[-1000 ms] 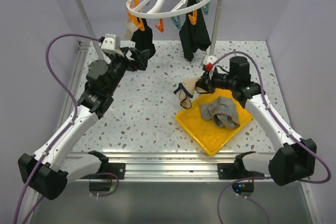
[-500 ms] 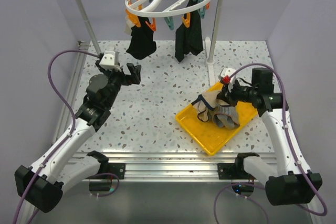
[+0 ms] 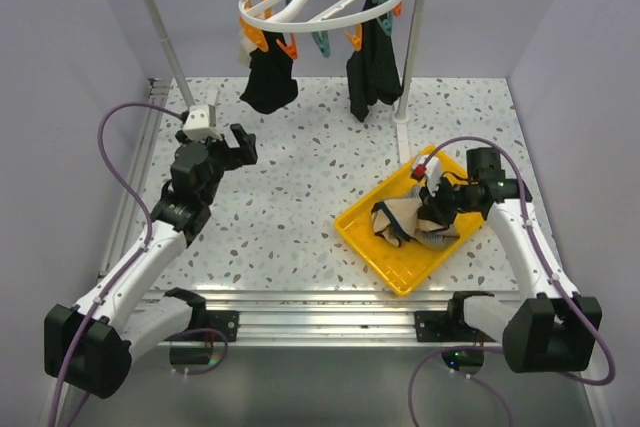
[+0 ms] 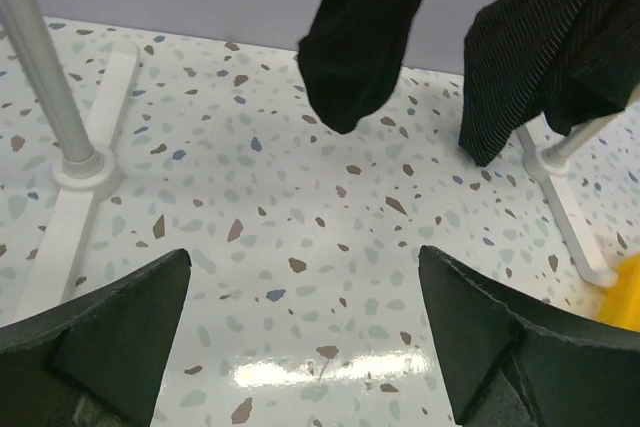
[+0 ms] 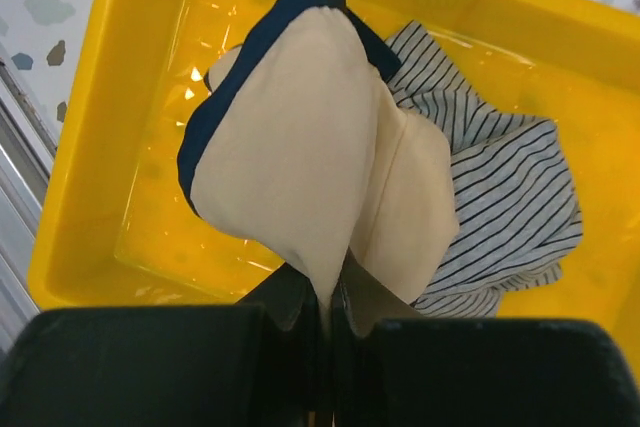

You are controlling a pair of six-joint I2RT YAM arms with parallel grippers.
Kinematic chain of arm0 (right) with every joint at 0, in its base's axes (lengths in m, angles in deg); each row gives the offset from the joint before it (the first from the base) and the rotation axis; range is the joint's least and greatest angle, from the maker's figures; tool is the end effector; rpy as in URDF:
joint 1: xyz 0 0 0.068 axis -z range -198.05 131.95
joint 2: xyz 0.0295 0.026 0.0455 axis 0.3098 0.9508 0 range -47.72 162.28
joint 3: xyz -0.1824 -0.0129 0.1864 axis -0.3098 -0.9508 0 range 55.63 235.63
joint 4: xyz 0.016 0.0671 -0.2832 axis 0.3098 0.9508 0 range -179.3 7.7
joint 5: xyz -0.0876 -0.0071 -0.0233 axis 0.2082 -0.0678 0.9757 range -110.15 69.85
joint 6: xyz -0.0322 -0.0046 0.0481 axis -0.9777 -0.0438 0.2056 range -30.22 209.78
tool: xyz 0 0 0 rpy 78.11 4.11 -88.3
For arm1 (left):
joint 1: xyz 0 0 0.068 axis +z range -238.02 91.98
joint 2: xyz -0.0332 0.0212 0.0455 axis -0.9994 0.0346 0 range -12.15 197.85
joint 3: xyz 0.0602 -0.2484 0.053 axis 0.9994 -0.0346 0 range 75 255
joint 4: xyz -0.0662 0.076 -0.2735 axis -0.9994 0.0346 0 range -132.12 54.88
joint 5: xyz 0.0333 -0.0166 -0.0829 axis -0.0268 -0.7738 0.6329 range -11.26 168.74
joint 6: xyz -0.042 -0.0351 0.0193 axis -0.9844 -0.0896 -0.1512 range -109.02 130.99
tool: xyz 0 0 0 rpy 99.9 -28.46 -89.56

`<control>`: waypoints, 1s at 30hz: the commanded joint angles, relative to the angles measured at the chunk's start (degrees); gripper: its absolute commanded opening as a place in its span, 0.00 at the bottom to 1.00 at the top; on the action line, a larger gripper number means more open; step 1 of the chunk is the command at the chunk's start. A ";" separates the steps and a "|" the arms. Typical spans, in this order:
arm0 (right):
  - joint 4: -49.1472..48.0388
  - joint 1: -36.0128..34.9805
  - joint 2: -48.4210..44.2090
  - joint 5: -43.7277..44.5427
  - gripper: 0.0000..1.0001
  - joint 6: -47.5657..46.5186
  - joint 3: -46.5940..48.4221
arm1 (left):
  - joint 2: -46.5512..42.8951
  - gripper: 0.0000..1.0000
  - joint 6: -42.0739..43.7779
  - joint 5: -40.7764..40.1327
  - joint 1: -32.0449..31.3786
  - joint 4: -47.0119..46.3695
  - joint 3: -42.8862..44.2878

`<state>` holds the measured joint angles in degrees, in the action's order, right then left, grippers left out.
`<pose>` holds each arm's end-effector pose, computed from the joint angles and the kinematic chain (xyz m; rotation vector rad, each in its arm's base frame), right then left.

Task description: Remove the underwear clipped to the hanger

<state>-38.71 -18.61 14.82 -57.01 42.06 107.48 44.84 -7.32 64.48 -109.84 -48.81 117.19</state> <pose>0.2383 0.0272 0.2505 -1.1656 2.1014 0.4859 0.2628 -0.0942 0.2958 -0.1329 1.7122 -0.3076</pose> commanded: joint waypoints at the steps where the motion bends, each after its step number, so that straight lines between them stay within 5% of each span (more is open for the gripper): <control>1: -1.46 0.29 3.19 1.88 0.05 -1.75 -2.02 | 0.75 1.00 -6.03 4.67 5.46 -4.98 -1.50; 4: -3.04 0.29 7.32 3.19 0.11 -1.32 -3.43 | 1.54 1.00 -7.62 7.93 8.29 -9.02 -2.47; 6: -2.95 0.29 10.13 4.86 0.24 -0.97 -3.43 | 3.03 1.00 -7.97 9.42 8.64 -10.96 -1.95; 8: -2.25 0.38 10.84 4.96 0.51 -0.53 -2.73 | 5.04 1.00 -7.97 10.65 8.73 -12.45 -1.33; 13: -2.69 2.14 5.67 3.29 0.79 -0.53 0.52 | 9.01 1.00 -7.45 11.54 9.08 -17.71 -0.27; 22: -4.88 2.14 1.27 -4.69 0.92 0.79 3.61 | 15.51 1.00 -0.86 14.00 9.61 -35.91 -1.42; 30: -12.17 1.70 -0.40 -20.25 0.99 1.75 -0.60 | 24.04 0.98 -0.33 19.53 9.87 -38.65 5.17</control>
<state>-45.22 -16.55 16.31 -67.27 42.28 108.77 67.24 -9.37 81.42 -100.40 -80.94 118.44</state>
